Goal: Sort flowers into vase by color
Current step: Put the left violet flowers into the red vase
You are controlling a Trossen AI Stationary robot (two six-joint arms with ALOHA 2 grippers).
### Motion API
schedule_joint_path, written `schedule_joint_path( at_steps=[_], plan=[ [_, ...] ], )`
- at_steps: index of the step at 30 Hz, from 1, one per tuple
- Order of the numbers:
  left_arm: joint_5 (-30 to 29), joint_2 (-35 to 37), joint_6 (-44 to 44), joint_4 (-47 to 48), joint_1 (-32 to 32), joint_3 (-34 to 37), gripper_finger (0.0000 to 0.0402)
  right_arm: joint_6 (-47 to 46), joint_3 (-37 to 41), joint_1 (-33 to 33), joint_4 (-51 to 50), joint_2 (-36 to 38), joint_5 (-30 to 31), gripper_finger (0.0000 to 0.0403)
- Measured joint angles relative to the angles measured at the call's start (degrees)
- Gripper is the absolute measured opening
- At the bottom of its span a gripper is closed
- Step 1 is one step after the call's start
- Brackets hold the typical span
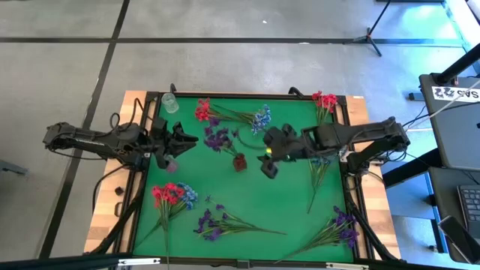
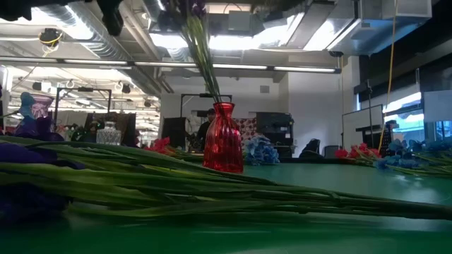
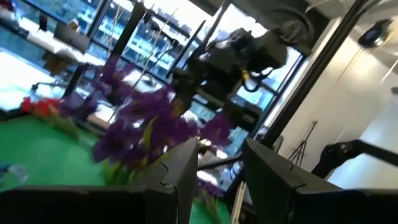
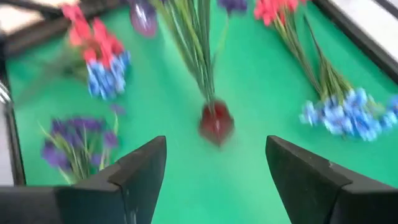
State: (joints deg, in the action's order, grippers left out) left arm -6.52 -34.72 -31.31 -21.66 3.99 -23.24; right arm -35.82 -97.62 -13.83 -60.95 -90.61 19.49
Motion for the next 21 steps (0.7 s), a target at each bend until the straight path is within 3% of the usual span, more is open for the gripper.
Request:
schedule_joint_path(
  at_steps=[3,7,12,16,21],
  plan=[
    [0.37,-0.02,-0.08,2.42,0.21,0.00,0.0124,1.20,0.91,-4.62,-2.92,-0.08,1.52,0.0275],
    [2.75,0.00,-1.58,6.48,0.98,0.00,0.0124,6.11,5.64,-10.67,0.94,-0.44,1.67,0.0275],
    [6.69,-0.04,-7.84,15.37,3.35,0.00,0.0124,6.50,13.82,-15.31,15.23,-0.46,1.87,0.0276],
    [7.32,-0.20,-14.99,13.92,7.50,0.00,0.0124,7.16,19.34,-17.14,29.90,-2.84,-0.01,0.0276],
    [1.55,-0.60,-18.14,13.38,15.22,-0.70,0.0124,13.61,19.87,-18.84,40.01,-10.36,-4.68,0.0276]
  ],
)
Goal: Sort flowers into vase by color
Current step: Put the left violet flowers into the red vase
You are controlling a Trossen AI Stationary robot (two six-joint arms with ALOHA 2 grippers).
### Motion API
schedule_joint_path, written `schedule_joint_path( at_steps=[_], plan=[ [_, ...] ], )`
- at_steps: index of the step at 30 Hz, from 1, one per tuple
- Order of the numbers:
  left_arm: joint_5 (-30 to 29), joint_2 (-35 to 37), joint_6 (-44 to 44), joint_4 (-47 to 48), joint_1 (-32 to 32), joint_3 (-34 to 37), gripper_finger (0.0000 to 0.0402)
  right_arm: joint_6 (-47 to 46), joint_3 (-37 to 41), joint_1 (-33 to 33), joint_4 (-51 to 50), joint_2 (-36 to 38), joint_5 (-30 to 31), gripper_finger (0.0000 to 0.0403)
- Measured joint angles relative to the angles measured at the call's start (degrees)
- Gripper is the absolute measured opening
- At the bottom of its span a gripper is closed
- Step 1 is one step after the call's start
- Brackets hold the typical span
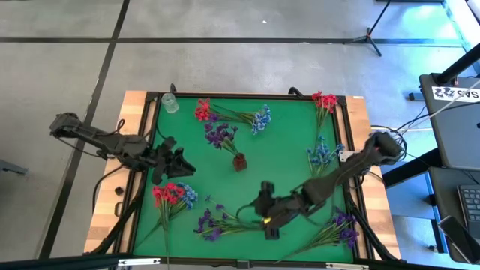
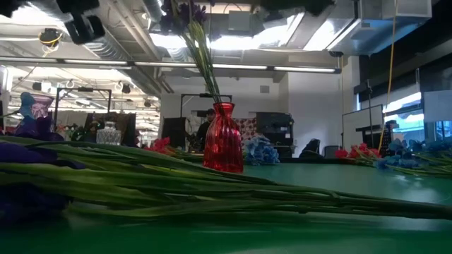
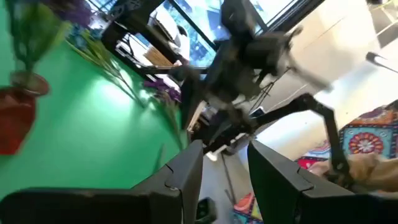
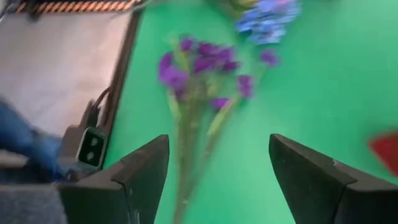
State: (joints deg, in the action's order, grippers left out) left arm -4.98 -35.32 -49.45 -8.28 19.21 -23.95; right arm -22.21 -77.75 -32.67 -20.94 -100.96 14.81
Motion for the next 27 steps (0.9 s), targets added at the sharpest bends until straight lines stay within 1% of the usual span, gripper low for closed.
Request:
schedule_joint_path(
  at_steps=[4,6,9,14,16,20,23,27],
  plan=[
    [-8.65,-0.75,-3.19,-0.10,5.83,-0.46,0.0124,0.45,-0.67,-0.10,5.40,-5.98,-3.44,0.0276],
    [-11.16,-1.27,-4.33,0.41,8.10,-0.46,0.0124,1.68,-1.27,-0.10,7.98,-8.52,-3.90,0.0276],
    [-13.38,-2.17,-5.67,0.63,10.36,-0.46,0.0124,3.91,-1.29,-0.08,11.68,-12.45,-3.16,0.0276],
    [-16.50,-3.07,-8.80,2.97,11.82,-0.43,0.0124,5.96,-1.29,-0.08,18.80,-18.77,0.86,0.0276],
    [-17.09,-3.31,-9.04,2.56,12.14,-0.43,0.0124,6.07,-1.29,0.06,21.19,-20.90,2.59,0.0276],
    [-18.48,-3.35,-8.52,2.83,12.28,-0.43,0.0124,6.22,-1.27,0.12,21.17,-24.18,2.16,0.0273],
    [-18.54,-3.35,-8.46,2.77,12.29,-0.43,0.0124,6.20,-1.38,0.07,21.24,-24.84,1.93,0.0252],
    [-18.22,-3.35,-8.28,2.72,12.37,-0.43,0.0124,6.22,-1.40,0.07,21.59,-24.90,1.20,0.0192]
  ],
)
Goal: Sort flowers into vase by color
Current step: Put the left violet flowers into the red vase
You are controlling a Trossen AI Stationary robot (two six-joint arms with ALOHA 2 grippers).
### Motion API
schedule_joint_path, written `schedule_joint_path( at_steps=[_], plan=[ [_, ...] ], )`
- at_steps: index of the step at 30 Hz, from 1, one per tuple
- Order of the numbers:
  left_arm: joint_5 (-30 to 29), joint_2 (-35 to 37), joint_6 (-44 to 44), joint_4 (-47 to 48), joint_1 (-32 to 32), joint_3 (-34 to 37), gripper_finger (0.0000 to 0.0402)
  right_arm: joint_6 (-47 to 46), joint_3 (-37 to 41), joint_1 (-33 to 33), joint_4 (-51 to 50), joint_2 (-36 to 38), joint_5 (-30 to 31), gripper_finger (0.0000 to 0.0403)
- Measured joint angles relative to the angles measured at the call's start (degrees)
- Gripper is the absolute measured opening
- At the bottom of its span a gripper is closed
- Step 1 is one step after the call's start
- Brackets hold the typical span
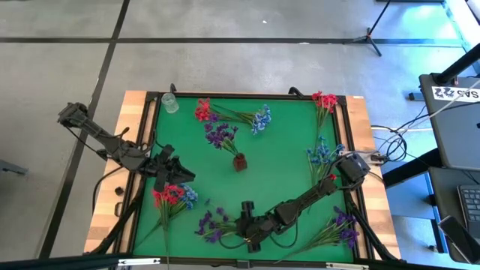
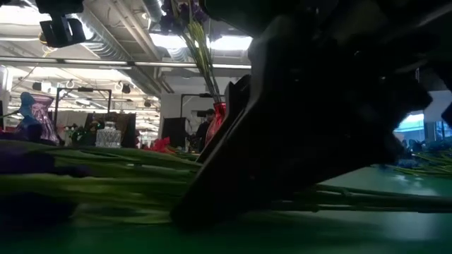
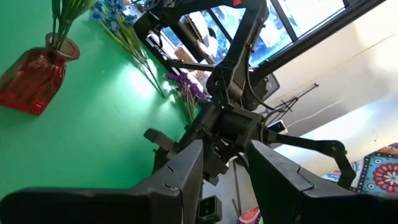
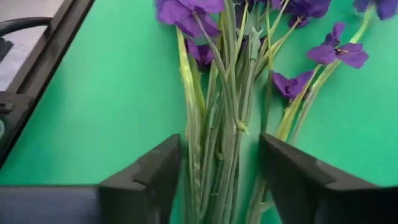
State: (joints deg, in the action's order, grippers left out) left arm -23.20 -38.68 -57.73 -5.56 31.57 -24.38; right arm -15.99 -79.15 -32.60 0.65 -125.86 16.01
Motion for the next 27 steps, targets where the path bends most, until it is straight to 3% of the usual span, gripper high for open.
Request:
schedule_joint_path(
  at_steps=[10,13,22,27],
  plan=[
    [0.04,0.23,3.10,-0.12,-0.04,0.04,0.0124,-0.15,-5.75,1.85,-3.39,0.45,-4.52,0.0014],
    [-0.15,0.76,4.99,-0.67,-0.73,0.07,0.0124,-0.01,-10.24,1.93,-10.47,1.92,-4.25,0.0021],
    [-1.21,5.75,18.52,-2.10,-6.11,0.11,0.0124,3.26,-22.91,1.97,-46.28,14.06,9.40,0.0013],
    [-5.30,7.13,25.19,-3.75,-9.49,0.11,0.0124,-0.12,-23.82,1.99,-50.49,24.84,18.03,0.0007]
  ],
)
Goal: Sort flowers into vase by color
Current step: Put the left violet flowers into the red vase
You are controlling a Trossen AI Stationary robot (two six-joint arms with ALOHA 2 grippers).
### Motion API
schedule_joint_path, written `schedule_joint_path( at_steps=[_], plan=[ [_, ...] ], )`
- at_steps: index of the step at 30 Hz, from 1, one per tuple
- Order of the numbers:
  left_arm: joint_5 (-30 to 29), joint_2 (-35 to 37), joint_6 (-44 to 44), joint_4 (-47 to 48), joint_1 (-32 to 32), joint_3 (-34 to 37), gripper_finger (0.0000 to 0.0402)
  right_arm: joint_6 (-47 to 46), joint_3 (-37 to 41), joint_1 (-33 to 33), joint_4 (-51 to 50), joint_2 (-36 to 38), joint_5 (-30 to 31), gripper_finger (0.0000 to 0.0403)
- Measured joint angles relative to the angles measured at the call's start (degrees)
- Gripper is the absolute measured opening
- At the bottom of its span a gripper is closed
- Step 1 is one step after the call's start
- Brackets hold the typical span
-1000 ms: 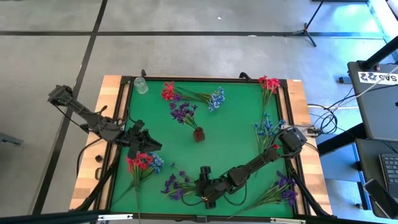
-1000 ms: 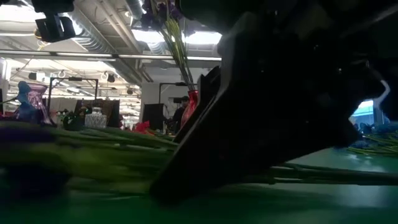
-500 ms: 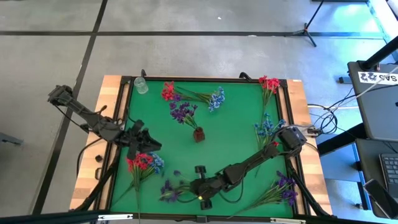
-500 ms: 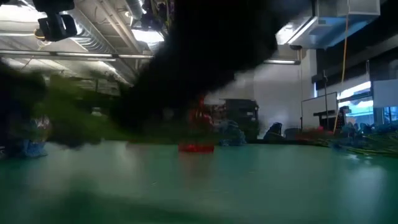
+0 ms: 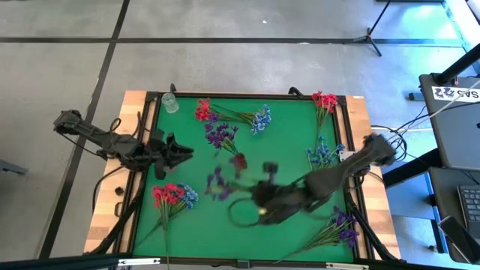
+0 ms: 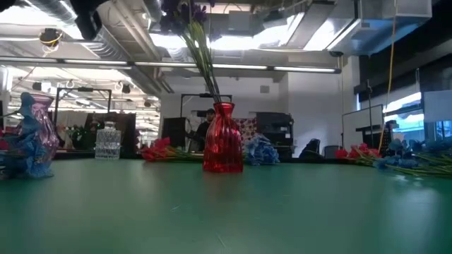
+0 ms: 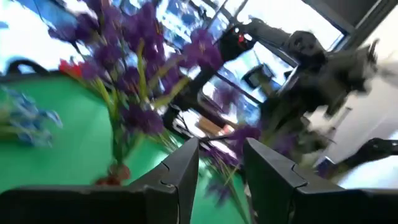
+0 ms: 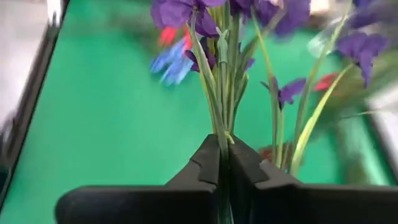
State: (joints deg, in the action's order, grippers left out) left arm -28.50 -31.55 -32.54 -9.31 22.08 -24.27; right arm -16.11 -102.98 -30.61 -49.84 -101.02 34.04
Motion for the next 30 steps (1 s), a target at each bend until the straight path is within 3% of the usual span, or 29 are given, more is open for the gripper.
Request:
schedule_joint_path(
  at_steps=[3,6,13,17,21,25,30],
  plan=[
    [-0.08,-0.29,3.10,-1.29,-1.49,0.00,0.0124,-0.05,2.00,0.44,2.80,5.48,3.23,0.0009],
    [-0.10,-0.35,3.64,-1.69,-2.73,0.00,0.0124,3.45,8.12,1.96,14.30,11.24,2.81,0.0011],
    [-0.32,-0.31,3.33,-1.91,-4.19,0.00,0.0124,17.71,30.24,10.75,61.44,24.77,-26.23,0.0008],
    [-0.95,-0.31,3.07,-1.97,-5.33,0.00,0.0124,19.19,43.42,17.76,81.97,29.97,-34.47,0.0005],
    [-0.94,-0.31,3.05,-1.96,-6.24,0.00,0.0124,18.01,54.46,24.61,102.19,30.16,-39.94,0.0006],
    [-1.07,-0.31,3.02,-1.95,-7.28,0.00,0.0124,16.43,61.10,28.77,116.84,26.61,-39.29,0.0004],
    [-1.13,-0.31,3.09,-1.94,-8.98,0.00,0.0124,16.51,62.78,30.08,126.57,19.87,-26.66,0.0005]
  ],
)
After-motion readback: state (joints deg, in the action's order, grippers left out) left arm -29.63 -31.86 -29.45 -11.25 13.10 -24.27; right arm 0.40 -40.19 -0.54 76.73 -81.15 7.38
